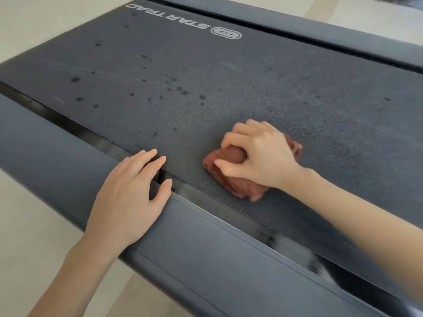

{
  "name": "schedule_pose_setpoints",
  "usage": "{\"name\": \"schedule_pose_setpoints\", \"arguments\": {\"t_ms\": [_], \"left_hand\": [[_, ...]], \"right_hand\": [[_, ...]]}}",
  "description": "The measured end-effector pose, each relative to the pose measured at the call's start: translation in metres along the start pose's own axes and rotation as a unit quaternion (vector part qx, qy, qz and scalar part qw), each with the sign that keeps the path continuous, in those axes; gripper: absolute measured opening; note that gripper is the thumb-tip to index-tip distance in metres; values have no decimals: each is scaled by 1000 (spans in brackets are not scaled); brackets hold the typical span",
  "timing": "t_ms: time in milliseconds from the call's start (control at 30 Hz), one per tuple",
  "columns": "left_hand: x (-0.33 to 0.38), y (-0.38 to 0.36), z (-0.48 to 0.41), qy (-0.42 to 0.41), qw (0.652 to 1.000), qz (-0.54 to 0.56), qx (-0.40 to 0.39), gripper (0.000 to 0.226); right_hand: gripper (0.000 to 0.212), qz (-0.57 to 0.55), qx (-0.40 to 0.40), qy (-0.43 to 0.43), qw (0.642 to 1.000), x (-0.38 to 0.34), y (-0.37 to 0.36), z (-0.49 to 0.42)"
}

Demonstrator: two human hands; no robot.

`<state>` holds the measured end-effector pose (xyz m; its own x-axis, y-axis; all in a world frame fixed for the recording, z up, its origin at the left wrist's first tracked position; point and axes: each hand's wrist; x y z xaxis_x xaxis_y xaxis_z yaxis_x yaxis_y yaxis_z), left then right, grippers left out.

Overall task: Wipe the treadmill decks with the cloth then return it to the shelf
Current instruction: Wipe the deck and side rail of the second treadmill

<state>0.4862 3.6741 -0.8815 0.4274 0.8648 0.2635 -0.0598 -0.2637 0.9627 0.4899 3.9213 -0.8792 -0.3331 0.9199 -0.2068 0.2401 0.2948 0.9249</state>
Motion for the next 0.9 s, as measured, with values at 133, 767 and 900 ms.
{"name": "schedule_pose_setpoints", "arguments": {"t_ms": [133, 767, 900], "left_hand": [[1, 2, -1, -1, 1000, 12, -2, 43], [-46, 16, -1, 72, 995, 36, 64, 34], [-48, 12, -3, 108, 988, 58, 98, 33]], "right_hand": [[36, 15, 11, -40, 999, -11, -35, -83], [37, 3, -13, 34, 999, -38, 3, 29], [36, -13, -9, 67, 998, -50, -15, -9]]}}
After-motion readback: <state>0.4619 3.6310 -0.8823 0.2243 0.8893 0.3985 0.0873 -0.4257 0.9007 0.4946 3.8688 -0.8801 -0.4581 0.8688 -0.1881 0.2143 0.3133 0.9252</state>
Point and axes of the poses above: each hand's wrist, its own z-axis away from the middle knuckle, its own y-axis out of the back of the hand, x = y × z, and after that the axes turned 3 degrees about -x, right-handed
